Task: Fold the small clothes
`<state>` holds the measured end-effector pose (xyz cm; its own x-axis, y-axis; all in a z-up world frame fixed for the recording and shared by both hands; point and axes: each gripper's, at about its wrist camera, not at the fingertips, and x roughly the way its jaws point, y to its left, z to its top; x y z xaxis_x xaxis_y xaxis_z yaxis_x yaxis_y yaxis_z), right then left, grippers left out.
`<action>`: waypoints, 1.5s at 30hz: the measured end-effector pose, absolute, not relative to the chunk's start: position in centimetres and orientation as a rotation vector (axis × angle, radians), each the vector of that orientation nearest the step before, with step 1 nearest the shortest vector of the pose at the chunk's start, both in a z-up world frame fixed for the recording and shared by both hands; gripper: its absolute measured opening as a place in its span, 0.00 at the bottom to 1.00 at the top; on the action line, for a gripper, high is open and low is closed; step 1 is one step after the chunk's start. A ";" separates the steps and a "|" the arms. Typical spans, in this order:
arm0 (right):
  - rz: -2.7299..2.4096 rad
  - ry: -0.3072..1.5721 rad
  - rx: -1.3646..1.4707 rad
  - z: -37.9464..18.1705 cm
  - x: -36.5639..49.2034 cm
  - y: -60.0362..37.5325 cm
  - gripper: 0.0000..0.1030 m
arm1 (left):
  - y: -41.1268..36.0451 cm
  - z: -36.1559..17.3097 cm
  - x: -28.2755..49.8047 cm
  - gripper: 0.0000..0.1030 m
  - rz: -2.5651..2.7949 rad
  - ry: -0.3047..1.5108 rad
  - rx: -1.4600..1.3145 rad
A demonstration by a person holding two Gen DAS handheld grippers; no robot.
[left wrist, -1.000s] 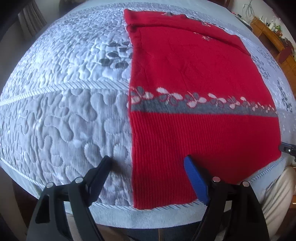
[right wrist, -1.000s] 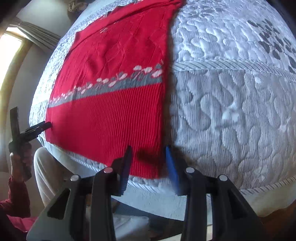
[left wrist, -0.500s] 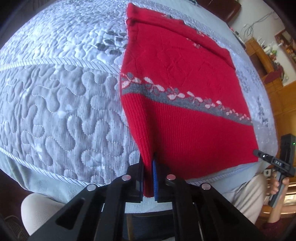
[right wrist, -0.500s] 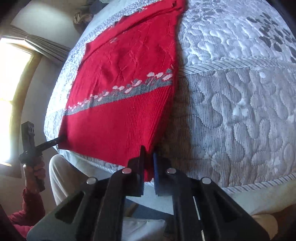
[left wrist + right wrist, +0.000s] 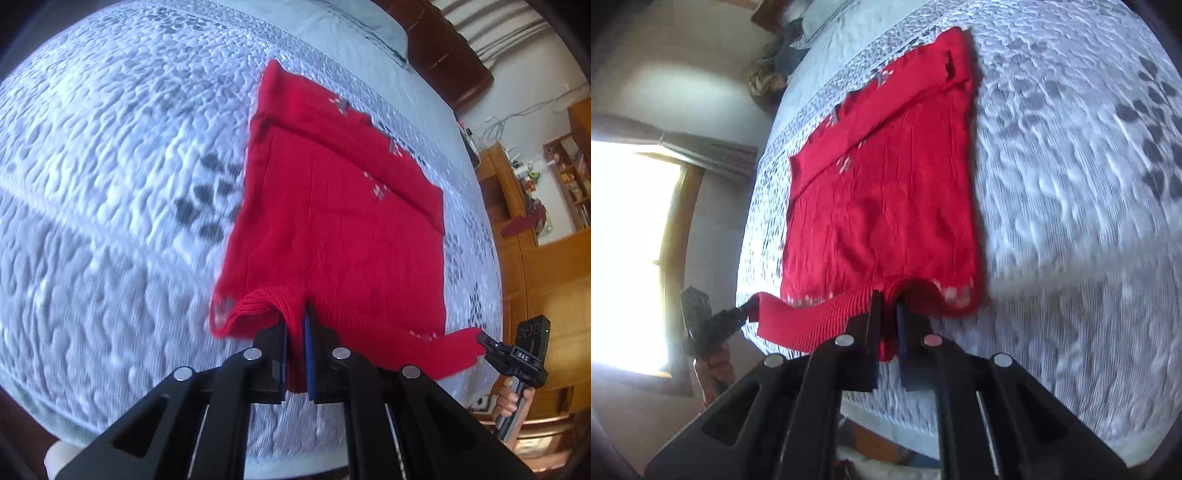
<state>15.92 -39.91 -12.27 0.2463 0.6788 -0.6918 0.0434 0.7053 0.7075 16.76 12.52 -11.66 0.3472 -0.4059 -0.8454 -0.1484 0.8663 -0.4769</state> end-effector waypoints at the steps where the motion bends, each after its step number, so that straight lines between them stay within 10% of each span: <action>1: 0.476 1.275 0.702 -12.4 17.5 -40.0 0.06 | 12.3 -11.9 17.8 0.07 -0.166 1.220 -0.529; 13: 0.323 1.414 0.663 -17.4 28.7 -38.9 0.19 | 11.5 -17.6 28.2 0.13 -0.103 1.336 -0.508; 18: 0.293 1.358 0.599 -16.3 28.6 -40.6 0.31 | 13.2 -13.8 27.9 0.59 -0.116 1.221 -0.455; 45: 0.458 1.352 0.230 -17.6 32.6 -34.6 0.46 | 5.4 -16.7 30.6 0.59 -0.293 1.140 0.213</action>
<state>32.56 -34.61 -17.58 0.1463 0.4446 -0.8837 -0.1844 0.8899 0.4172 30.56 5.36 -16.72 0.3858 -0.1201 -0.9147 0.3350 0.9420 0.0176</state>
